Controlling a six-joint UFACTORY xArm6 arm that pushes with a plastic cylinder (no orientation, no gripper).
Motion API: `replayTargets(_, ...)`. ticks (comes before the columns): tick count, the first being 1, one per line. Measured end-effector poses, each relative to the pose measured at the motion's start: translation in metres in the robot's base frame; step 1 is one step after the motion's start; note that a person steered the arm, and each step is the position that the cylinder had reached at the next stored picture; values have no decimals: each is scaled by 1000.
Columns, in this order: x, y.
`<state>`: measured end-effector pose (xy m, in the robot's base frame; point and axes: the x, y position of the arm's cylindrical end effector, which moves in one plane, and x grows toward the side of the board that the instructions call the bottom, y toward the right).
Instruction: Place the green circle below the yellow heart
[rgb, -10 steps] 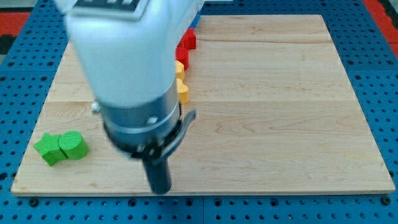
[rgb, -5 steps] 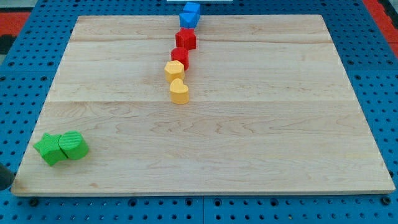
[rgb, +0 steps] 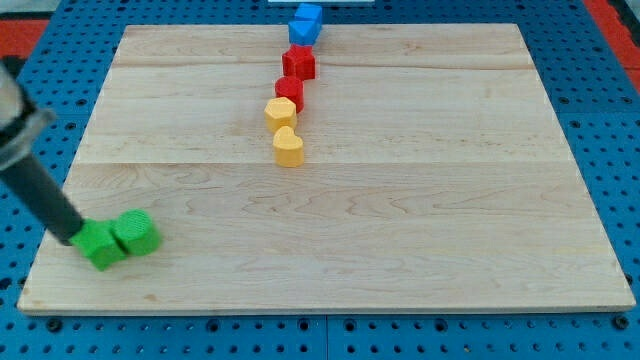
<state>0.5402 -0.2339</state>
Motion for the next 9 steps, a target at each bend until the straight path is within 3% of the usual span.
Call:
replayTargets(4, 0, 150)
replayTargets(9, 34, 175)
